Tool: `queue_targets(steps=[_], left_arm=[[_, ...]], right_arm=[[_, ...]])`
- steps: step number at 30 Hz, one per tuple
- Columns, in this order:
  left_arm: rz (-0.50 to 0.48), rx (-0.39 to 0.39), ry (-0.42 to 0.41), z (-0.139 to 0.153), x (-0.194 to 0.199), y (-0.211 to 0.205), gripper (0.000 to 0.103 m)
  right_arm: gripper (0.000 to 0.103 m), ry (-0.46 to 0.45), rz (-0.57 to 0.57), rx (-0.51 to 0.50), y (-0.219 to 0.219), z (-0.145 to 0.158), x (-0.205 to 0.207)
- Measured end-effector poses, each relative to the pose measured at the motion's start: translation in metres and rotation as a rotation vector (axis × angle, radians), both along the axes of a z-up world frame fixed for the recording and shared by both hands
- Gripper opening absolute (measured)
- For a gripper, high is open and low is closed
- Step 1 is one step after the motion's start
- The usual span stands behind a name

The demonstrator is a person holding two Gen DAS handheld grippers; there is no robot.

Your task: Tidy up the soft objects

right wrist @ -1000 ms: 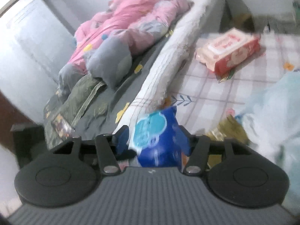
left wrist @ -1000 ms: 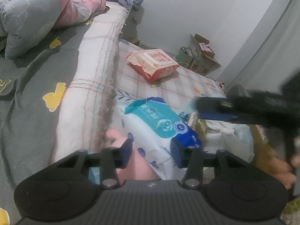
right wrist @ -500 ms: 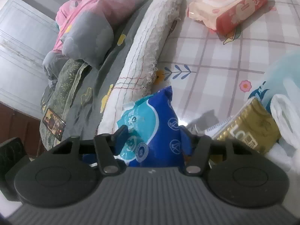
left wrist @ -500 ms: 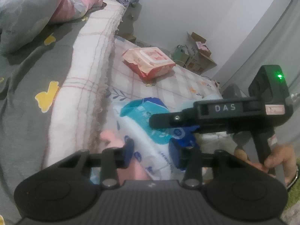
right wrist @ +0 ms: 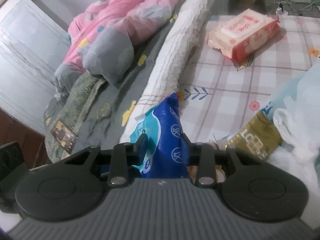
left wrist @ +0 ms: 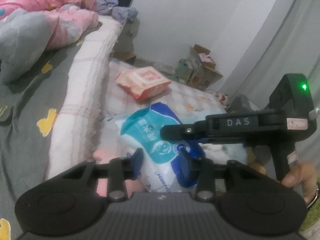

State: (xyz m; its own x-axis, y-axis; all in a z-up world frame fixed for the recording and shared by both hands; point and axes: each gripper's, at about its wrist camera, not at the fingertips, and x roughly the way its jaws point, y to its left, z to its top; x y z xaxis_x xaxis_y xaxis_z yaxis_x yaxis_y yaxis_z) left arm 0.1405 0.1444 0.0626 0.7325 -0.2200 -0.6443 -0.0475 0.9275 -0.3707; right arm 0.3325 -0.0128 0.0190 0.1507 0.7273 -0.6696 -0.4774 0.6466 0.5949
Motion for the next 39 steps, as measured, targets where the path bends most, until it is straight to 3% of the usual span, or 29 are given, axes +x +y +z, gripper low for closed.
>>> queue_targets(steps=[5, 7, 9, 10, 11, 14, 18, 21, 29, 34, 39], left_arm=[[-0.053, 0.017, -0.064, 0.028, -0.002, -0.031, 0.039], [-0.11, 0.001, -0.095, 0.04, 0.002, -0.049, 0.028], [-0.177, -0.038, -0.089, 0.047, 0.01, -0.071, 0.026], [-0.199, -0.035, -0.093, 0.05, 0.015, -0.085, 0.025], [-0.232, -0.024, -0.103, 0.052, 0.02, -0.1, 0.026], [-0.28, -0.046, -0.092, 0.046, 0.034, -0.126, 0.026], [-0.287, -0.012, -0.064, 0.029, 0.036, -0.135, 0.028], [-0.279, 0.023, -0.034, 0.017, 0.025, -0.129, 0.033], [-0.305, 0.057, 0.059, -0.012, -0.005, -0.103, 0.046], [-0.407, 0.048, 0.101, -0.039, -0.01, -0.118, 0.052], [-0.476, 0.103, 0.106, -0.064, -0.006, -0.146, 0.053]], right_arm=[[0.032, -0.005, -0.047, 0.075, -0.038, 0.024, -0.009], [0.03, -0.006, -0.074, 0.105, -0.06, 0.033, -0.013], [0.023, 0.013, -0.091, 0.16, -0.087, 0.042, -0.017], [0.007, 0.035, -0.092, 0.203, -0.099, 0.045, -0.019], [0.005, 0.031, -0.106, 0.231, -0.112, 0.05, -0.023], [0.005, -0.056, -0.194, 0.198, -0.155, 0.069, -0.032], [0.006, -0.048, -0.322, 0.161, -0.217, 0.064, -0.034], [0.006, -0.029, -0.353, 0.155, -0.246, 0.056, -0.044], [0.012, -0.03, -0.342, 0.113, -0.255, 0.031, -0.091], [0.018, 0.009, -0.366, 0.13, -0.247, 0.02, -0.138], [0.023, 0.065, -0.462, 0.125, -0.242, -0.004, -0.192]])
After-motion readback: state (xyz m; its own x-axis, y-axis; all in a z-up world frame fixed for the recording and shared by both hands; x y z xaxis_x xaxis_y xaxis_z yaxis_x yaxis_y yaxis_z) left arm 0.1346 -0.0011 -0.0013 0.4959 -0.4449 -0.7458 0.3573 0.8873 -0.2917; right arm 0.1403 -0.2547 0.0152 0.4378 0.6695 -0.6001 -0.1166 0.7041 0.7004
